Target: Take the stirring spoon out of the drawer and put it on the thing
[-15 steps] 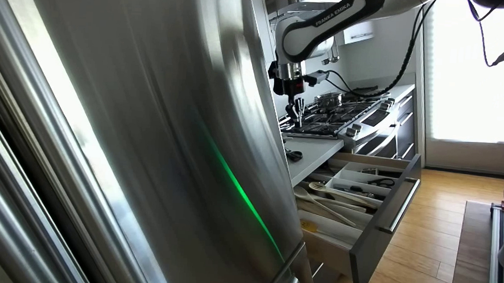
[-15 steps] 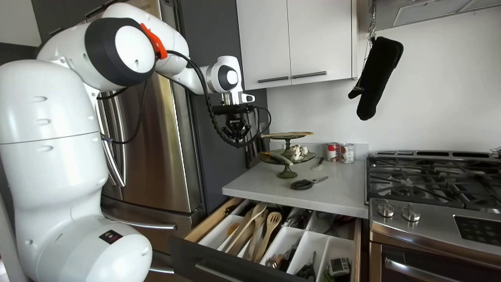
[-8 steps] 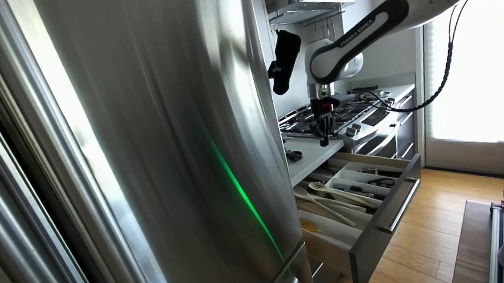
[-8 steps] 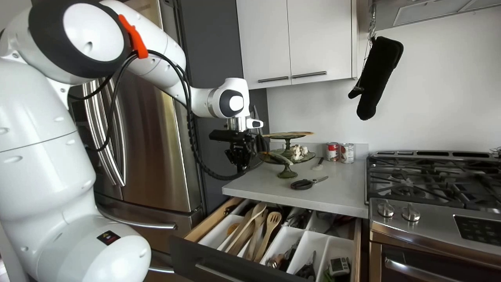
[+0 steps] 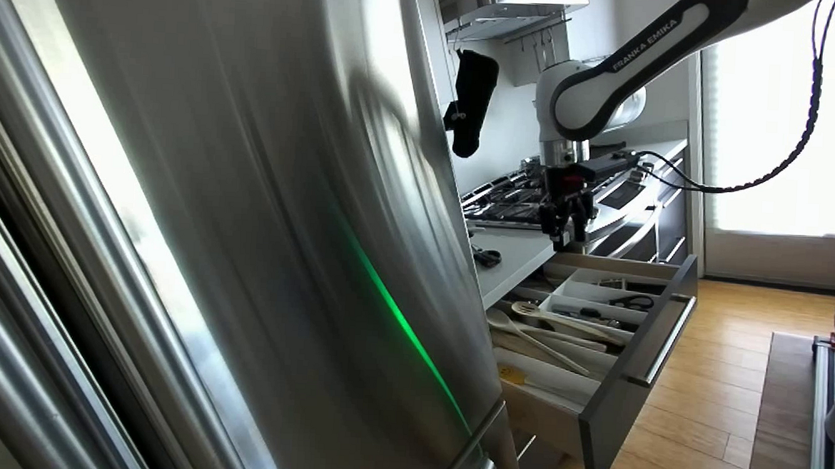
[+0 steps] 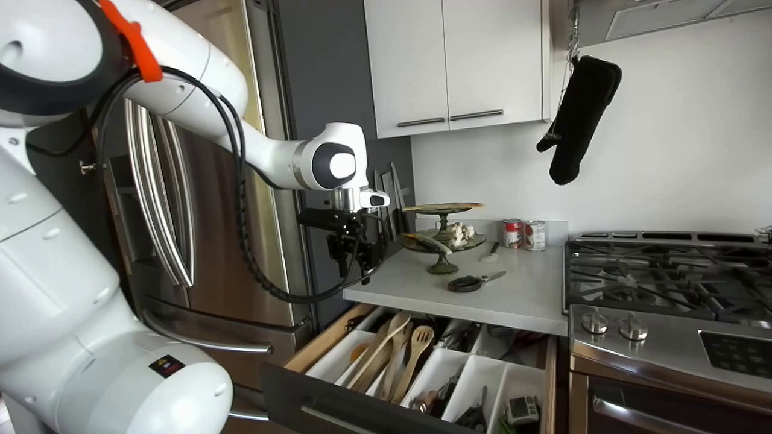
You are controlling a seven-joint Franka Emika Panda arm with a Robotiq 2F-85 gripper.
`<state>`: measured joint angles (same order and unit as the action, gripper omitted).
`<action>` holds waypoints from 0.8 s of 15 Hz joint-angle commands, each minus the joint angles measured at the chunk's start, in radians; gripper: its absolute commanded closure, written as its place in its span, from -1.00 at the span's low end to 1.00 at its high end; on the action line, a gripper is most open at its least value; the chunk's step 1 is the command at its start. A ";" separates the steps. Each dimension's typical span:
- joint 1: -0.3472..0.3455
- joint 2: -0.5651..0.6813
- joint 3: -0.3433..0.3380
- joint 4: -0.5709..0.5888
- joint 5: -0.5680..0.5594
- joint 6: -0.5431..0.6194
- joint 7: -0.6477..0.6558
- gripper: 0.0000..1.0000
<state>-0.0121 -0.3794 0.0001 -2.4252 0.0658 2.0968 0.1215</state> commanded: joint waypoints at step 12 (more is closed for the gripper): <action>-0.038 -0.128 0.001 -0.029 -0.044 -0.066 0.030 -1.00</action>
